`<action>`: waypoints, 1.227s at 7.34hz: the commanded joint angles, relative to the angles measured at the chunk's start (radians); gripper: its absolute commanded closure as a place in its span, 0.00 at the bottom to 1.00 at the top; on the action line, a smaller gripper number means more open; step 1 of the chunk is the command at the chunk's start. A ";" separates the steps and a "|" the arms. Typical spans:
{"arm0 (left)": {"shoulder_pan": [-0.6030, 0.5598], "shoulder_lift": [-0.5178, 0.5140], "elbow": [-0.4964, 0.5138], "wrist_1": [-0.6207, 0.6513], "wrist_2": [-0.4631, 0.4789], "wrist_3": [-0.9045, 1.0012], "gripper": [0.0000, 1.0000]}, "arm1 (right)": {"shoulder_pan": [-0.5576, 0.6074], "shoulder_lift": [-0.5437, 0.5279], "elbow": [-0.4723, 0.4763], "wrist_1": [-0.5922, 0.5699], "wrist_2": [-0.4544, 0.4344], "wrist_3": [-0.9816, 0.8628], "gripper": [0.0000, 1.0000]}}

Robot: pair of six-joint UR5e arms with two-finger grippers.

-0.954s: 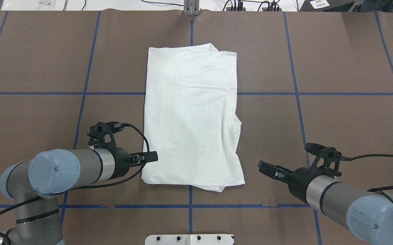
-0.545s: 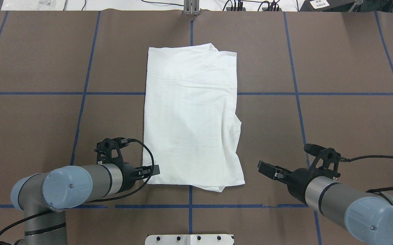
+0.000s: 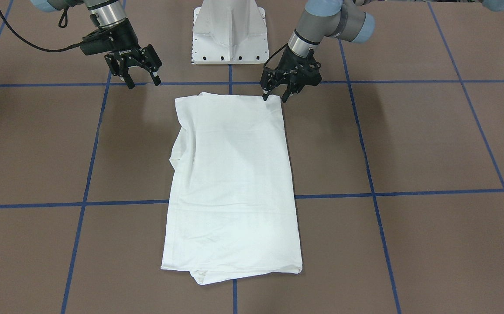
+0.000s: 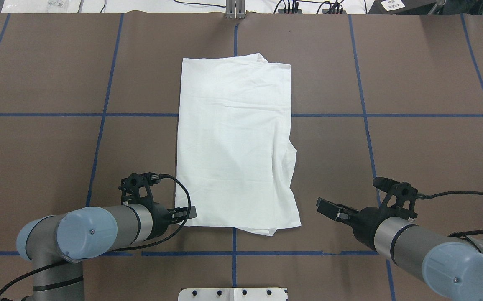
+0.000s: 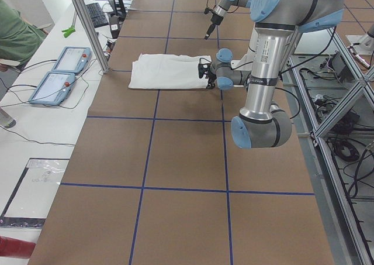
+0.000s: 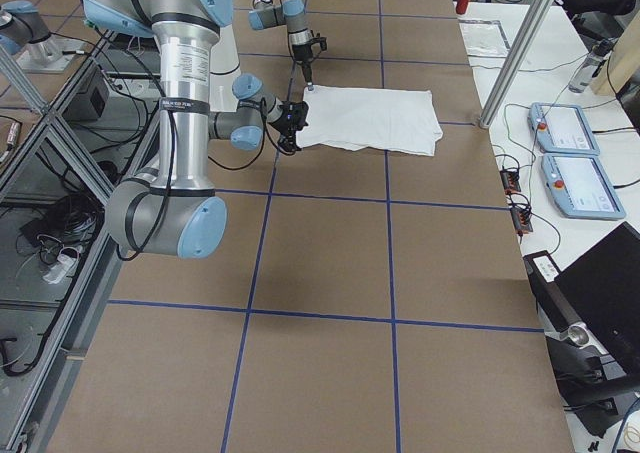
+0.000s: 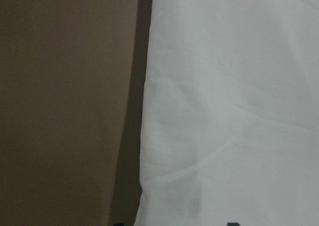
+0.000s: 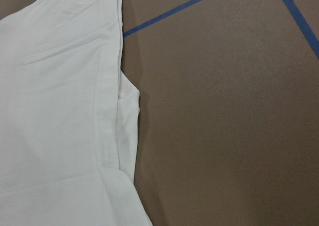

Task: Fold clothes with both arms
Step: 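Lower the left gripper to the near shirt edge while the right gripper aligns beside it, then grasp the near edge of the folded shirt with both grippers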

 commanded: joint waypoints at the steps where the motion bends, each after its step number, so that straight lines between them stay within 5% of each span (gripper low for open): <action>1: 0.000 -0.002 0.011 0.000 0.000 0.001 0.28 | -0.002 0.002 -0.006 0.002 0.000 0.000 0.00; 5: 0.009 -0.009 0.022 0.000 0.001 0.000 0.31 | -0.002 0.002 -0.008 0.002 0.000 0.000 0.00; 9: 0.011 -0.015 0.022 0.000 0.001 0.000 0.64 | -0.002 0.002 -0.009 0.002 0.000 0.000 0.00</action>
